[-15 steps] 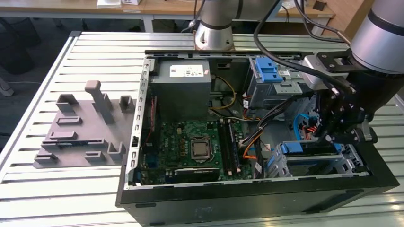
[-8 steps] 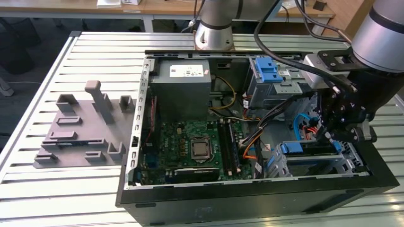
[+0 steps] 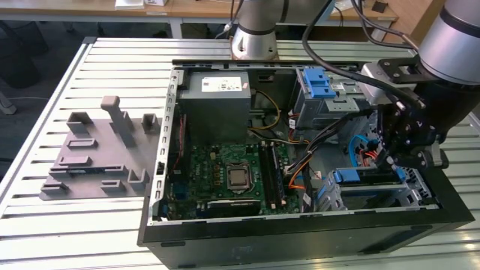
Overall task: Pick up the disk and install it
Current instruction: 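Insert the first disk wire, then insert the second disk wire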
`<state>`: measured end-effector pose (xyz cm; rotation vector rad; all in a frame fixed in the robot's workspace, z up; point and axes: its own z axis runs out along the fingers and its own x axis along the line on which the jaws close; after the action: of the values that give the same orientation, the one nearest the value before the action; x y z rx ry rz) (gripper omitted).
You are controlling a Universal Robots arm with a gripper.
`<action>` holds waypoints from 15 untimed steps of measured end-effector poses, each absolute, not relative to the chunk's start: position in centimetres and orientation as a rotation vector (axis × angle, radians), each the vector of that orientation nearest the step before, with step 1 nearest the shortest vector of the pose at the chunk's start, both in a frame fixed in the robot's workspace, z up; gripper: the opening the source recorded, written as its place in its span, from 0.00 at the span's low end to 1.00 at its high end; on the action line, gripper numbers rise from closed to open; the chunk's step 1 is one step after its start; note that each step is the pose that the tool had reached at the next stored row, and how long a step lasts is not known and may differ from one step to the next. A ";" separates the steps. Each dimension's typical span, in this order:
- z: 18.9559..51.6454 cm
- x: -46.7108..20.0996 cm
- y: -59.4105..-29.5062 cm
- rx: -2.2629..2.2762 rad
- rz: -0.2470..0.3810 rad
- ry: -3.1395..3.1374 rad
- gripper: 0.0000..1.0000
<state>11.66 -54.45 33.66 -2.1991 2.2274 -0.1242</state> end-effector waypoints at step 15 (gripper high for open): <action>34.5 11.7 -54.4 -2.199 -0.124 2.227 0.11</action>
<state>11.66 -54.45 34.46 -2.1990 2.2272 -0.1236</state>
